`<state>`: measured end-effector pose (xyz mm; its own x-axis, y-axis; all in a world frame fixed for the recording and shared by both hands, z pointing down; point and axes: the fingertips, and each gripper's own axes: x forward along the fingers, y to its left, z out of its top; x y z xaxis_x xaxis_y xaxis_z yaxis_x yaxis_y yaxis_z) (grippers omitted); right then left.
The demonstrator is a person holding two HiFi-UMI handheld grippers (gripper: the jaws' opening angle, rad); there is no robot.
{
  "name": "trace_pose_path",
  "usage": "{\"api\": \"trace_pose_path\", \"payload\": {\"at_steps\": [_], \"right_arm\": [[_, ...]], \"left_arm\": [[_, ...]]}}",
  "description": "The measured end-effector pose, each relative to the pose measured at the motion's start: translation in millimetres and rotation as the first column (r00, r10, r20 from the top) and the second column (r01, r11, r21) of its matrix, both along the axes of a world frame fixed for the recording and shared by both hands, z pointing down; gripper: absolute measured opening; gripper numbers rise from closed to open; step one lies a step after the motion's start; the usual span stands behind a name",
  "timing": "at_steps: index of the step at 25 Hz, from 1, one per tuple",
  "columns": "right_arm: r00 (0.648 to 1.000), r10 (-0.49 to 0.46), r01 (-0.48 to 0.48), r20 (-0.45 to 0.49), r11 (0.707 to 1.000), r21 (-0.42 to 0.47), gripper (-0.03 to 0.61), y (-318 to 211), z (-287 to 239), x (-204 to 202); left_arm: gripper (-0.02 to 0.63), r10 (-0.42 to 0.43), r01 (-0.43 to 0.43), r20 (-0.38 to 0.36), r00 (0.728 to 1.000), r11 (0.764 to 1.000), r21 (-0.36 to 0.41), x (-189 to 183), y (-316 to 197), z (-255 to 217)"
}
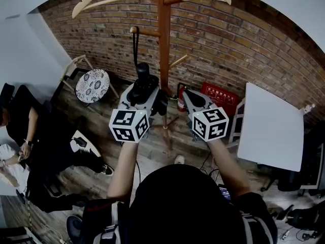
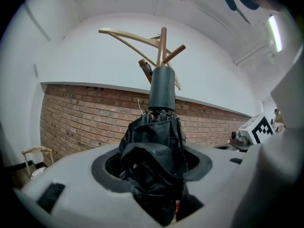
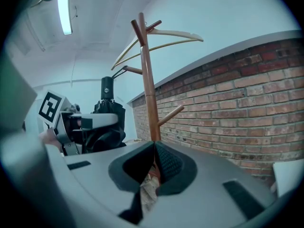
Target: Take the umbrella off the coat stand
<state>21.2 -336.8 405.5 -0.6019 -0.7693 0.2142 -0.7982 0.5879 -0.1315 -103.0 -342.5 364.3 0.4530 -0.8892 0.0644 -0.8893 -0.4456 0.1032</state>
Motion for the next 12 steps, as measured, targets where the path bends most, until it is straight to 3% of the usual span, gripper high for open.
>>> {"api": "trace_pose_path", "payload": {"at_steps": [12], "right_arm": [[1.000, 0.031, -0.031, 0.003, 0.999, 0.011, 0.029, 30.3, -9.3, 3.0]], "left_arm": [[0.262, 0.011, -0.012, 0.009, 1.000, 1.000, 0.029, -6.0, 4.1, -26.8]]}}
